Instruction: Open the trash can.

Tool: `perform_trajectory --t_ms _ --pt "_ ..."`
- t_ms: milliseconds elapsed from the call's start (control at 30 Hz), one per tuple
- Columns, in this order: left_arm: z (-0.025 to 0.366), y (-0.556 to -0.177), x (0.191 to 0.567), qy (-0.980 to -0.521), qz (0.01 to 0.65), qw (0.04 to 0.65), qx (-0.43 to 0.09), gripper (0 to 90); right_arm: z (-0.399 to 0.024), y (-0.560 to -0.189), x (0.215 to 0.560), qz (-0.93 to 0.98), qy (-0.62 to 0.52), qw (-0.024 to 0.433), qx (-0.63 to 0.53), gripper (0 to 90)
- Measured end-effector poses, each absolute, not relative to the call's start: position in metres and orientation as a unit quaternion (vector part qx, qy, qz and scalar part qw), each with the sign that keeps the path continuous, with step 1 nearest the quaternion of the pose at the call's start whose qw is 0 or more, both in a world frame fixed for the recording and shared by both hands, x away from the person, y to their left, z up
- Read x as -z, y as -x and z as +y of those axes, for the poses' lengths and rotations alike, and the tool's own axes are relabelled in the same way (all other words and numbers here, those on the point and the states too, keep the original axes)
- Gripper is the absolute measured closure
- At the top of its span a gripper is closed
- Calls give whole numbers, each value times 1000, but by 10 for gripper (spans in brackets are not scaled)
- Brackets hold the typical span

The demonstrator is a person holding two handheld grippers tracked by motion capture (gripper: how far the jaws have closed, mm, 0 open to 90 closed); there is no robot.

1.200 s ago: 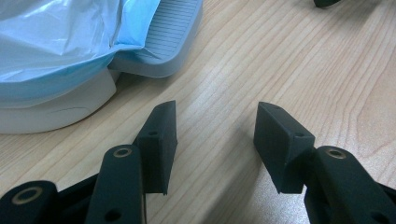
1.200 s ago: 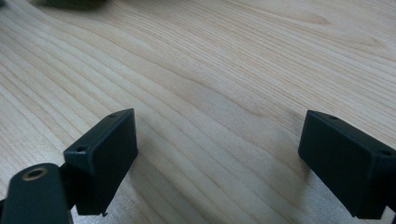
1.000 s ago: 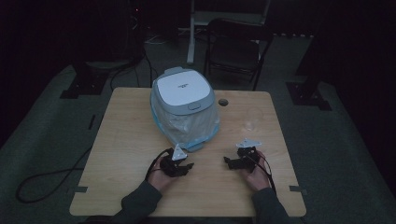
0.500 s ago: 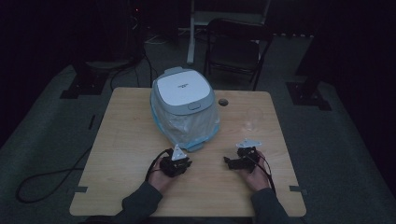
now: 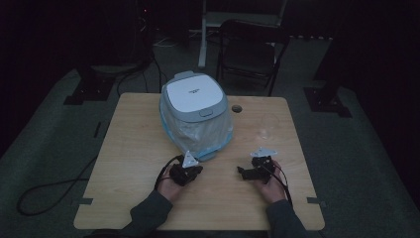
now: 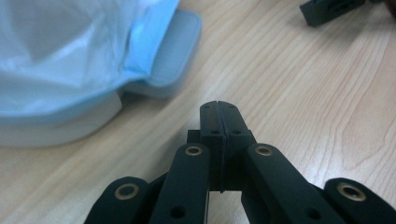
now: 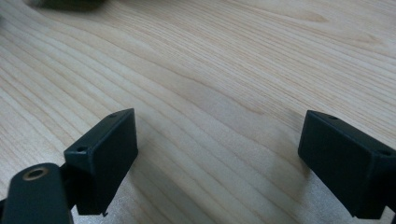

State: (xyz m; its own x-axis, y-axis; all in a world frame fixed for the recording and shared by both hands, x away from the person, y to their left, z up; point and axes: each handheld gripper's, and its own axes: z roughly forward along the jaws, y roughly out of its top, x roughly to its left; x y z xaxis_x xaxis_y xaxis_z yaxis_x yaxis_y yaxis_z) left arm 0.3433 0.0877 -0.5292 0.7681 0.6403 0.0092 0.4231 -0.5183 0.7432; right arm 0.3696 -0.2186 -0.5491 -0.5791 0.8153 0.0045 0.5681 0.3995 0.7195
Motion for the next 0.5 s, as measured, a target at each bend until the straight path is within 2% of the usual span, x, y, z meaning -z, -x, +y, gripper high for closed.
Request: perform_trajectory --t_ms 500 --pt "78 -357 507 -851 306 395 -163 900 -219 -370 549 817 -423 177 -348 112"
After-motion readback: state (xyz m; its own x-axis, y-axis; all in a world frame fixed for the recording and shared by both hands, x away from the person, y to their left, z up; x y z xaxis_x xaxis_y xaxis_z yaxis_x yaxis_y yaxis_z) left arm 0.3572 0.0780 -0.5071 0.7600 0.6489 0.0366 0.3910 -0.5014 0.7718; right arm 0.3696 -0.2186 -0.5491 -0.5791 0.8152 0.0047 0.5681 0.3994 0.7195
